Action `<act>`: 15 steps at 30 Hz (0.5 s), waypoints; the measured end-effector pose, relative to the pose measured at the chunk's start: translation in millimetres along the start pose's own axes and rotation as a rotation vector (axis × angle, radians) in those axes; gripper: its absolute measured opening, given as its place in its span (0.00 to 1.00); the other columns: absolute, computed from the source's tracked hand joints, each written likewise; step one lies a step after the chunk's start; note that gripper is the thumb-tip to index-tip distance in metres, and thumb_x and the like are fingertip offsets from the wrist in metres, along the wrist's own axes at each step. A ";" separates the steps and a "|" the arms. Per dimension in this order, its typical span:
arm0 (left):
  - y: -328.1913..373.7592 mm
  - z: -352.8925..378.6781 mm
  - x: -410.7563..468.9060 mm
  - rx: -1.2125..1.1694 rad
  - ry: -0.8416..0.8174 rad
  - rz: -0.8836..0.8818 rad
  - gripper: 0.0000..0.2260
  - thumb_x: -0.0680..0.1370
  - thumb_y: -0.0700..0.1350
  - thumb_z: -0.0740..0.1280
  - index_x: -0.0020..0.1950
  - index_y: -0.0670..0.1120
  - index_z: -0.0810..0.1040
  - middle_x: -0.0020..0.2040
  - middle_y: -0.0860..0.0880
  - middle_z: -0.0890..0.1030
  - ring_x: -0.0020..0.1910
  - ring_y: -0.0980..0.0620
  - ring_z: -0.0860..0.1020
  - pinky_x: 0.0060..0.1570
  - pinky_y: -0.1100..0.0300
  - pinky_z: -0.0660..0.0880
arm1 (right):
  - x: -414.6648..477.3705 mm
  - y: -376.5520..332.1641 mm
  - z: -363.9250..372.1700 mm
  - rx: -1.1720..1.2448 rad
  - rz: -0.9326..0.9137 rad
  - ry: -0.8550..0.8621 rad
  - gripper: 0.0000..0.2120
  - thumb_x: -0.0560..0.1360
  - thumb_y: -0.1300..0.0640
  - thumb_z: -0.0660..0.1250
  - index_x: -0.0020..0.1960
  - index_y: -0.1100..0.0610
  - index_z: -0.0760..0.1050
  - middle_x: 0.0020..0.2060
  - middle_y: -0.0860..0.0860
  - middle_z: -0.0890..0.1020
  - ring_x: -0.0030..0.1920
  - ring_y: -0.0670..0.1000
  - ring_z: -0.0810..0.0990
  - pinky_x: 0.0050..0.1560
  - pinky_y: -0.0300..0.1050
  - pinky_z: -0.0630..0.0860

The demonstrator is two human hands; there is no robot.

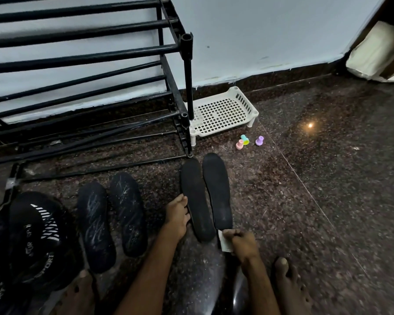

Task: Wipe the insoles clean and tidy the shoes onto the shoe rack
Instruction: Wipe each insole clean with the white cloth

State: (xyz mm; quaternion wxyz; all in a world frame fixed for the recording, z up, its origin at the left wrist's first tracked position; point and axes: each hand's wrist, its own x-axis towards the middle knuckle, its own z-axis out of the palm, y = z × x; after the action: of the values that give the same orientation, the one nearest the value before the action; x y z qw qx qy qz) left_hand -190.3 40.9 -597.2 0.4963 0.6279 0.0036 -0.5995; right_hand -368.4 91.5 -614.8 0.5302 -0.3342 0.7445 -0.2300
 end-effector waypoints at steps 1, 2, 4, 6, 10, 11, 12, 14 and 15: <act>-1.9 -0.4 4.0 0.004 0.013 0.004 0.18 0.84 0.37 0.58 0.74 0.40 0.67 0.69 0.40 0.75 0.66 0.42 0.74 0.67 0.46 0.70 | 1.5 0.4 -0.1 0.004 0.000 -0.002 0.07 0.72 0.62 0.71 0.36 0.58 0.83 0.39 0.56 0.86 0.43 0.54 0.82 0.49 0.52 0.79; -3.5 -0.4 6.4 0.007 0.025 0.007 0.18 0.84 0.37 0.58 0.74 0.40 0.68 0.69 0.41 0.75 0.67 0.42 0.74 0.68 0.46 0.69 | 3.4 2.0 -0.2 0.003 -0.001 -0.004 0.06 0.72 0.62 0.71 0.37 0.58 0.84 0.39 0.57 0.86 0.44 0.54 0.83 0.51 0.53 0.79; -5.7 1.7 6.7 0.023 0.041 0.030 0.18 0.84 0.38 0.59 0.74 0.41 0.69 0.68 0.42 0.76 0.66 0.43 0.75 0.69 0.45 0.69 | 4.2 3.2 -0.1 -0.003 0.000 0.000 0.06 0.72 0.61 0.72 0.36 0.59 0.84 0.38 0.57 0.86 0.43 0.54 0.83 0.51 0.54 0.80; -6.9 2.2 4.0 0.043 0.058 0.063 0.16 0.84 0.37 0.59 0.72 0.41 0.72 0.66 0.43 0.78 0.60 0.46 0.78 0.65 0.47 0.72 | 6.6 6.7 0.4 -0.017 0.002 -0.004 0.07 0.71 0.60 0.73 0.34 0.58 0.84 0.36 0.55 0.86 0.43 0.55 0.84 0.51 0.55 0.80; -14.8 -7.7 3.0 0.045 0.133 0.115 0.15 0.83 0.35 0.58 0.69 0.40 0.75 0.59 0.44 0.81 0.45 0.52 0.79 0.41 0.60 0.76 | 8.2 10.9 -1.6 -0.028 0.015 -0.032 0.07 0.70 0.57 0.73 0.34 0.53 0.84 0.35 0.53 0.86 0.44 0.56 0.84 0.52 0.56 0.80; -17.1 -11.0 3.4 0.047 0.156 0.125 0.15 0.83 0.35 0.59 0.69 0.40 0.75 0.60 0.44 0.81 0.45 0.52 0.79 0.40 0.62 0.75 | 8.1 11.5 -2.3 -0.031 0.013 -0.039 0.06 0.70 0.56 0.73 0.34 0.51 0.84 0.35 0.52 0.86 0.44 0.55 0.84 0.52 0.56 0.80; -18.6 -13.3 4.0 0.050 0.178 0.134 0.15 0.83 0.35 0.59 0.69 0.41 0.74 0.59 0.44 0.81 0.43 0.53 0.79 0.39 0.63 0.74 | 8.2 11.3 -2.9 -0.028 0.011 -0.039 0.06 0.70 0.55 0.73 0.34 0.50 0.84 0.36 0.52 0.86 0.44 0.55 0.84 0.52 0.56 0.80; -20.2 -15.2 5.8 0.045 0.214 0.155 0.16 0.83 0.35 0.60 0.69 0.41 0.74 0.56 0.46 0.82 0.42 0.53 0.78 0.40 0.61 0.75 | 8.1 9.6 -4.6 -0.015 0.007 -0.039 0.06 0.69 0.55 0.73 0.34 0.50 0.84 0.35 0.51 0.86 0.44 0.55 0.84 0.53 0.56 0.80; -19.7 -15.4 7.2 0.042 0.223 0.166 0.15 0.82 0.35 0.60 0.69 0.41 0.75 0.56 0.45 0.82 0.44 0.51 0.79 0.44 0.57 0.77 | 8.4 8.6 -5.0 -0.002 0.001 -0.036 0.06 0.70 0.56 0.73 0.34 0.51 0.84 0.35 0.50 0.86 0.43 0.54 0.84 0.54 0.56 0.80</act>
State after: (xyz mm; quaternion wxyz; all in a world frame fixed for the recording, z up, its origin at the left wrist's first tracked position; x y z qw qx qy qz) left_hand -188.5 56.4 -618.1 0.5273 0.6990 -0.0058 -0.4831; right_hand -377.2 91.0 -624.5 0.5435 -0.3384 0.7351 -0.2230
